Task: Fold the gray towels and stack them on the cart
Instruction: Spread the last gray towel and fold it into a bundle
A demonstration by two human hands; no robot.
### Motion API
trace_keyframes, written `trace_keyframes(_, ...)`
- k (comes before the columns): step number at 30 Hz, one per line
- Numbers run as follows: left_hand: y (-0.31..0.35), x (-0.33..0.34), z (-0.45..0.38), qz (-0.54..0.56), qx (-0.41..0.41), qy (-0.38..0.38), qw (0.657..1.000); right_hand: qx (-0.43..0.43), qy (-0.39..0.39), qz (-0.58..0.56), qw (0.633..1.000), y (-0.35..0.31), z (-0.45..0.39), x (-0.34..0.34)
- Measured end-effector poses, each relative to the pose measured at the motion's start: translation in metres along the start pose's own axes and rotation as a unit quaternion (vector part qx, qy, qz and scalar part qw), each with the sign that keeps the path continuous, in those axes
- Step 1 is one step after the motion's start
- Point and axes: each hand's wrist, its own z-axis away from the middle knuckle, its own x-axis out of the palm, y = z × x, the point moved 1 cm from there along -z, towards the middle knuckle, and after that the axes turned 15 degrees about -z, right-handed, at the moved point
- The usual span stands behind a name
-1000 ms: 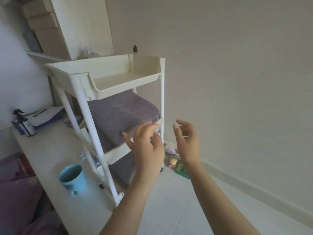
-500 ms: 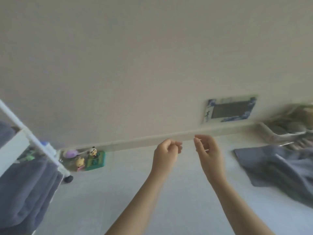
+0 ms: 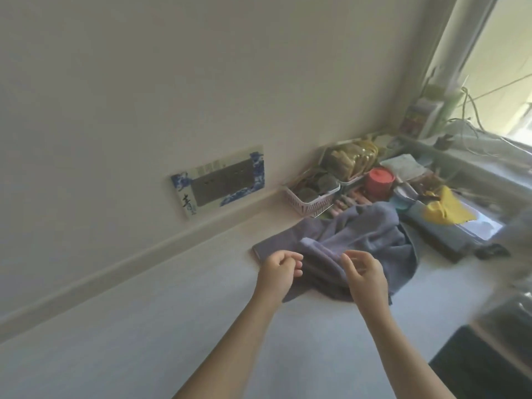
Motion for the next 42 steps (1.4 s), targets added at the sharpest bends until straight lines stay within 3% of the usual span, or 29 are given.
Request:
trace_keyframes(6,0.005,0.045,-0.048,-0.014,-0.056,0.023,0.998,0.1,-0.068,0.059,0.991,0.039,-0.049,-0.023)
trace_keyframes(10,0.007,0.057,-0.068,0.034,-0.101,0.038,0.994,0.23,-0.127,0.022,0.965,0.04,-0.057,-0.023)
trace_keyframes(13,0.004,0.065,-0.086,0.038,-0.121,0.03,0.991,0.279,-0.158,0.012,0.947,0.043,-0.067,-0.024)
trace_keyframes(19,-0.014,0.069,-0.093,0.01,-0.094,0.034,0.995,0.305,-0.167,0.007,0.937,0.048,-0.078,-0.027)
trace_keyframes(23,-0.009,0.049,-0.077,-0.009,-0.078,0.096,0.992,0.332,-0.196,0.012,0.922,0.042,-0.074,-0.018)
trace_keyframes(27,-0.019,0.017,-0.061,0.054,-0.091,0.142,0.984,0.308,-0.199,0.048,0.929,0.036,-0.062,-0.001)
trace_keyframes(32,-0.033,-0.018,-0.031,0.14,-0.116,0.07,0.981,0.29,-0.221,-0.024,0.931,0.001,-0.028,0.03)
trace_keyframes(42,-0.072,-0.112,0.068,0.09,-0.052,-0.03,0.994,0.27,-0.327,-0.148,0.893,-0.076,0.089,0.108)
